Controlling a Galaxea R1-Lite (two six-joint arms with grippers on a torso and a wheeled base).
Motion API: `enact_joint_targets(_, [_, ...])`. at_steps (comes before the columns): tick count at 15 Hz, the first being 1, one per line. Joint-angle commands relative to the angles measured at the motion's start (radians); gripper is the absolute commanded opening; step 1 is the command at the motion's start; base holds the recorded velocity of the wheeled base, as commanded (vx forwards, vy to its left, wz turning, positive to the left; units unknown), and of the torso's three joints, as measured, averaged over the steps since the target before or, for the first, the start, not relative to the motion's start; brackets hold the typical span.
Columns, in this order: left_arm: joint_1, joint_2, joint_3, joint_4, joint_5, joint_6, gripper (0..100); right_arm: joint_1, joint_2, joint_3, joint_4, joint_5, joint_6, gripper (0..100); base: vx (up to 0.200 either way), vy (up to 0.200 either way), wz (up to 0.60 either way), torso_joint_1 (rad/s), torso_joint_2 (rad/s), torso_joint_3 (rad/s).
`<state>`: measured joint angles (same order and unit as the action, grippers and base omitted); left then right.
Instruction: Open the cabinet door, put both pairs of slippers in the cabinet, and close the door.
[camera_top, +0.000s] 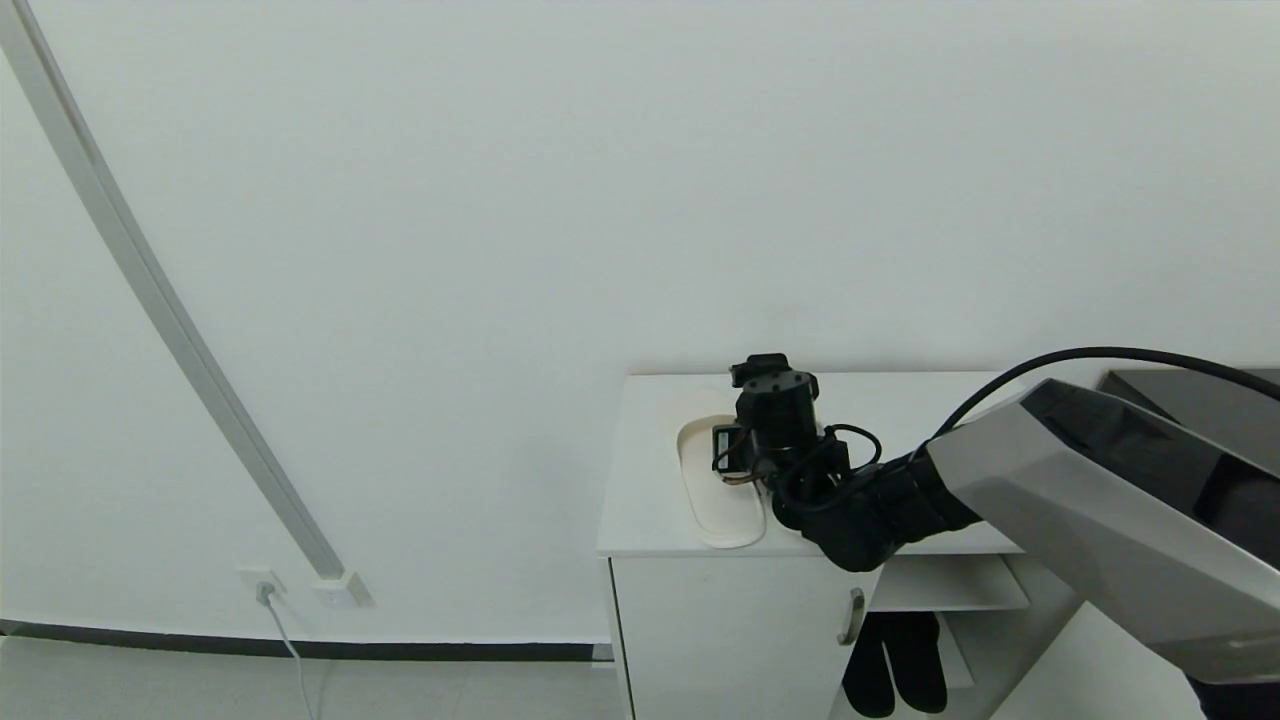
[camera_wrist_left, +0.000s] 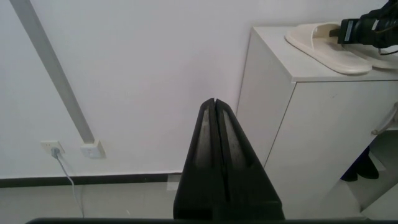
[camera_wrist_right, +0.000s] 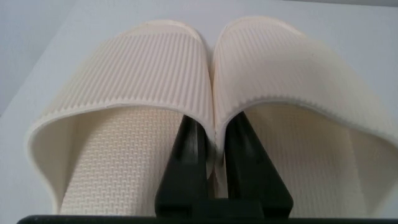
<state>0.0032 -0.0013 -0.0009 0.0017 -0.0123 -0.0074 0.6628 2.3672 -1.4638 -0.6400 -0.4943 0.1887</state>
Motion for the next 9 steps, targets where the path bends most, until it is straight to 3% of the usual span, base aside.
enact_joint_targets(1, [0.000,0.001,0.001,0.000,0.000,0.000,0,0.006,-0.031,0.017,-0.001,0.000,0.000,0,0.000,0.000,0.00,0.000,0.00,0.000])
enact_joint_targets(4, [0.000,0.001,0.001,0.000,0.006,-0.002,0,0.023,-0.148,0.119,-0.004,0.025,-0.008,0,0.000,0.000,0.00,0.000,0.00,0.000])
enact_joint_targets(9, [0.000,0.001,-0.001,0.000,0.006,-0.002,0,0.112,-0.491,0.502,-0.047,0.131,-0.015,0,0.000,0.000,0.00,0.000,0.00,0.000])
